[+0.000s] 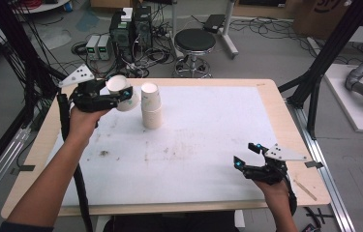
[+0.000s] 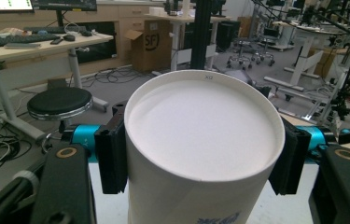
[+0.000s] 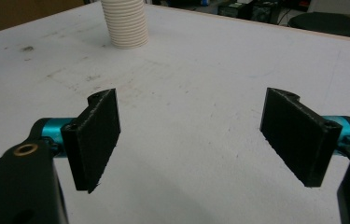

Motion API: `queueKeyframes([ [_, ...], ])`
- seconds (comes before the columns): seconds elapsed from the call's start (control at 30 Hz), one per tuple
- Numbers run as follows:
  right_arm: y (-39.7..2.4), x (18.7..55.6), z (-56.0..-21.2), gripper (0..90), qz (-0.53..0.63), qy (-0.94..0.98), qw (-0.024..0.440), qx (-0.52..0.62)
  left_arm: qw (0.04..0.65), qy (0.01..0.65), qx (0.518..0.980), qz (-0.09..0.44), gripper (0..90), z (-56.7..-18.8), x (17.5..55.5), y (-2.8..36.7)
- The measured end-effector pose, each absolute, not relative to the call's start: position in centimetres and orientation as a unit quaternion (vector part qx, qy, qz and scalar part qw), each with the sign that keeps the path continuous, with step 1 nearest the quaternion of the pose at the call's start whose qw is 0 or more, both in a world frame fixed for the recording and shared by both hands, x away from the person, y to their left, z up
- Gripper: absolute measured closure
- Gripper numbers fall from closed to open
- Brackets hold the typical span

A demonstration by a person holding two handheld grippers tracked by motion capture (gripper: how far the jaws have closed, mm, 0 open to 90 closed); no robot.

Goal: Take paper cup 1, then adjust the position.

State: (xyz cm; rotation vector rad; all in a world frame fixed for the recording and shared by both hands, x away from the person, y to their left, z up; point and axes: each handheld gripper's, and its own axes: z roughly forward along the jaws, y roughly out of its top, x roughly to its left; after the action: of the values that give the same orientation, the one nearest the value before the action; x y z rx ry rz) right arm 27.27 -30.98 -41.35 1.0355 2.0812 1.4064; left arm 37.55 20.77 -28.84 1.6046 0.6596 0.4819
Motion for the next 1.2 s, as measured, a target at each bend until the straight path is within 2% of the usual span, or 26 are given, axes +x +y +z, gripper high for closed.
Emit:
queueKeyframes([
  [0.43, -30.3, 27.5, -41.3, 20.5, 0.507, 0.754, 0.205, 0.364, 0.616, 0.291, 0.708, 0.187, 35.4, -33.0, 35.1, 20.7],
  [0.8, -29.9, 27.6, -41.1, 20.5, 0.514, 0.754, 0.200, 0.358, 0.616, 0.276, 0.717, 0.173, 35.0, -33.6, 34.5, 19.4],
  [1.2, -28.9, 27.3, -40.9, 20.4, 0.522, 0.766, 0.176, 0.332, 0.622, 0.248, 0.730, 0.134, 34.9, -35.5, 33.6, 16.6],
])
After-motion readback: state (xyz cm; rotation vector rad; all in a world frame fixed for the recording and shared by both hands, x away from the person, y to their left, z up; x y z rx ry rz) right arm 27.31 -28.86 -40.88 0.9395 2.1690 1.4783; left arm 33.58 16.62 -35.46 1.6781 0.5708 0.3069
